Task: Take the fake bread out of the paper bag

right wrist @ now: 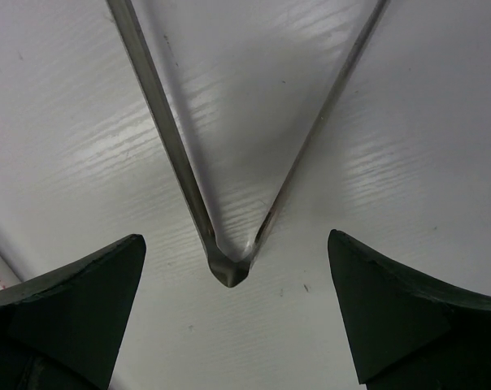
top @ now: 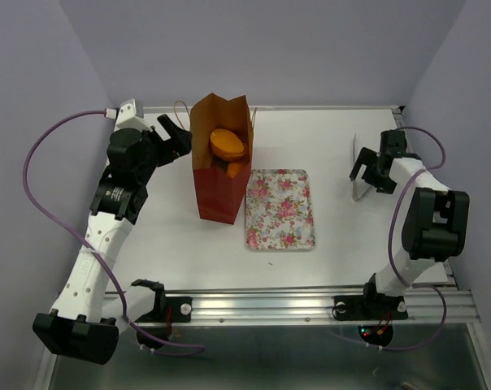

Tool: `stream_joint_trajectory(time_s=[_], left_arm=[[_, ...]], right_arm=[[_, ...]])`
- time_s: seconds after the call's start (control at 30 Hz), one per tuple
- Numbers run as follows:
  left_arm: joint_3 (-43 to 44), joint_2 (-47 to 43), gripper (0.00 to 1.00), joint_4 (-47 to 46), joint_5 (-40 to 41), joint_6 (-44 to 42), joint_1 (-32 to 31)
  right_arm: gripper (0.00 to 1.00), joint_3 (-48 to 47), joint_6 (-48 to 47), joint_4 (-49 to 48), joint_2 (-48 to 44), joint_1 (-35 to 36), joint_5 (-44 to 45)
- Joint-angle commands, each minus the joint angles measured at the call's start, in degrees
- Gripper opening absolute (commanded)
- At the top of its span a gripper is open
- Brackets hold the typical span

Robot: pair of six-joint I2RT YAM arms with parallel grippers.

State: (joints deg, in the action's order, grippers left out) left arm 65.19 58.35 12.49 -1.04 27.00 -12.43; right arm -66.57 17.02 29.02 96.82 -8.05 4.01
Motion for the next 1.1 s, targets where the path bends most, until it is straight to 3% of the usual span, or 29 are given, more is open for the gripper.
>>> stream_joint_trajectory(time_s=[0.0,0.07,0.23,0.73,1.07], left_arm=[[-0.24,-1.66,0.99,-3.44,0.42,-1.6,-0.32],[-0.5,-1.74,0.99,-3.79,0.42,-1.95,-0.32],[-1.29,-2.1,0.99,-4.23,0.25,-1.96,-0.32],[-1.29,-1.83,0.99,-5.55,0.42,-2.31,-0.23],[-0.33,-1.75,0.99,-4.23,4.82,-2.75,-0.23]], right_arm=[[1.0,0.38,-2.69,-5.27,1.18,-0.03,-4.09],[1.0,0.39,-3.04,-5.99,2.93,-0.03,-5.42],[1.0,-0.23,-1.2,-5.81,5.84,-0.03,2.49],[1.0,-6.64,-0.32,-6.34,14.27,-0.03,7.15],[1.0,-10.16,-2.34,-8.1,19.64,-0.03,7.94]])
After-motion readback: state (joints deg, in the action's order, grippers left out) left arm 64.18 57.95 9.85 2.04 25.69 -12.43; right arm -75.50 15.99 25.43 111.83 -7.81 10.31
